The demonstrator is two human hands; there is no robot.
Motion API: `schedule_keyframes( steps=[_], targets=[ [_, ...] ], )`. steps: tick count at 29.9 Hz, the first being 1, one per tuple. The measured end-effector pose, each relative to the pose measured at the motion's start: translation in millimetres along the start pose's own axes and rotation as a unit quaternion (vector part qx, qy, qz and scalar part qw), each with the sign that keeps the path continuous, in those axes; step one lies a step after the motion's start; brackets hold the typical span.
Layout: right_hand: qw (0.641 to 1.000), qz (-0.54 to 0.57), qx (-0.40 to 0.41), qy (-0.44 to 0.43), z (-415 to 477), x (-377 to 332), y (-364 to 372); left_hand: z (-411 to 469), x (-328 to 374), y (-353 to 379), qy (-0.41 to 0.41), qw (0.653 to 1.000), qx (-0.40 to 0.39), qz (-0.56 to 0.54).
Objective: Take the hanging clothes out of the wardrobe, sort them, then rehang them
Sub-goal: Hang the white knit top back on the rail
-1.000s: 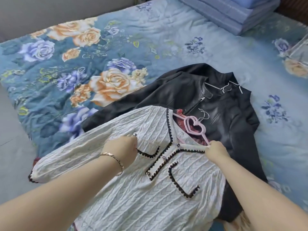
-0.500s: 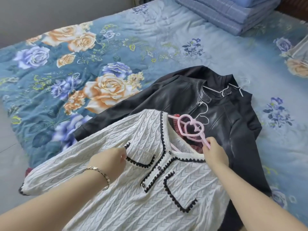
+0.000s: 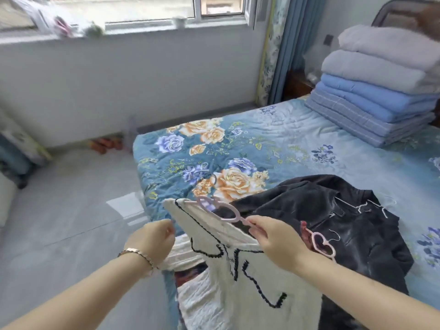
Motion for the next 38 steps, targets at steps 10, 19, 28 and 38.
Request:
schedule_keyframes(
  steps=[10,19,28,38],
  targets=[
    [0.98,0.012,-0.076,-0.185,-27.5,-335.0,64.5,-173.3,-244.7,-177.0,-0.177,0.976,0.122,-0.011],
    [0.925,0.047,-0.217,-0.31,-121.6,-624.5,118.7,-385.5,-442.6,-307.1,-0.371,0.895,0.245,-0.016],
    [0.834,0.037,-0.306,-0.457,-213.0,-838.2,202.9,-568.4,-543.4,-396.5,-0.534,0.767,0.355,0.023],
    [0.658,0.029,-0.299,-0.69,-328.2,-999.7,264.5,-723.1,-566.3,-446.8,-0.693,0.581,0.42,0.075]
  ],
)
Point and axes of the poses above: each hand's wrist, its own z-axis towards the middle knuckle, its own y-axis out of the palm, x = y × z, the point moved 5 cm from there along z, towards the middle knuckle, and after that the axes turned 9 degrees about x, right-handed, at the moved point
